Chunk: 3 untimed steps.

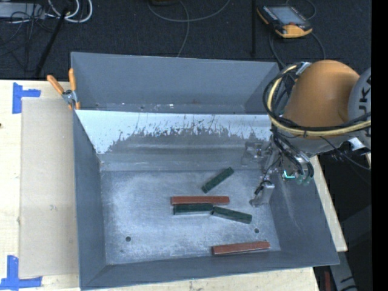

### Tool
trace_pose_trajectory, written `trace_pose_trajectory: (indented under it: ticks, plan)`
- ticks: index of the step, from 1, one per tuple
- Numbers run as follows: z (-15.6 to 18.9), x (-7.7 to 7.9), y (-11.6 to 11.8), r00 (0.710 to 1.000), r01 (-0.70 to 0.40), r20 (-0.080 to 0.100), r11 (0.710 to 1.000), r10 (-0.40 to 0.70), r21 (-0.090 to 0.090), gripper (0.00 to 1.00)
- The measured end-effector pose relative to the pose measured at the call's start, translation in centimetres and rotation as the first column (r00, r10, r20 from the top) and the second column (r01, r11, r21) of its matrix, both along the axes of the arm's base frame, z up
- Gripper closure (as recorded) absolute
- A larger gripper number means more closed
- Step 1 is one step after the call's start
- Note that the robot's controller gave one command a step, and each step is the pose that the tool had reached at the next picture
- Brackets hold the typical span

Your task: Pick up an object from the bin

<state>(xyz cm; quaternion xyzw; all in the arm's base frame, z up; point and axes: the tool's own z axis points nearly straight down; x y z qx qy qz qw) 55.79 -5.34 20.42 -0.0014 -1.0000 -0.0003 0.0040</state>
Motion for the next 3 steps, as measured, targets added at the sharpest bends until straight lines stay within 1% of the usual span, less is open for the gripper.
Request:
trace_pose_trajectory:
  ticks: [1, 2, 3]
  plan:
    - [-13.2, -3.1, 0.4, 1.000, 0.012, -0.001, 1.000, -0.012, 0.000, 0.00]
    - [-12.8, -2.8, 0.5, 1.000, 0.009, 0.006, 1.000, -0.009, -0.001, 1.00]
    - [1.4, -2.6, 0.9, 0.884, -0.467, 0.013, 0.884, 0.467, -0.003, 1.00]
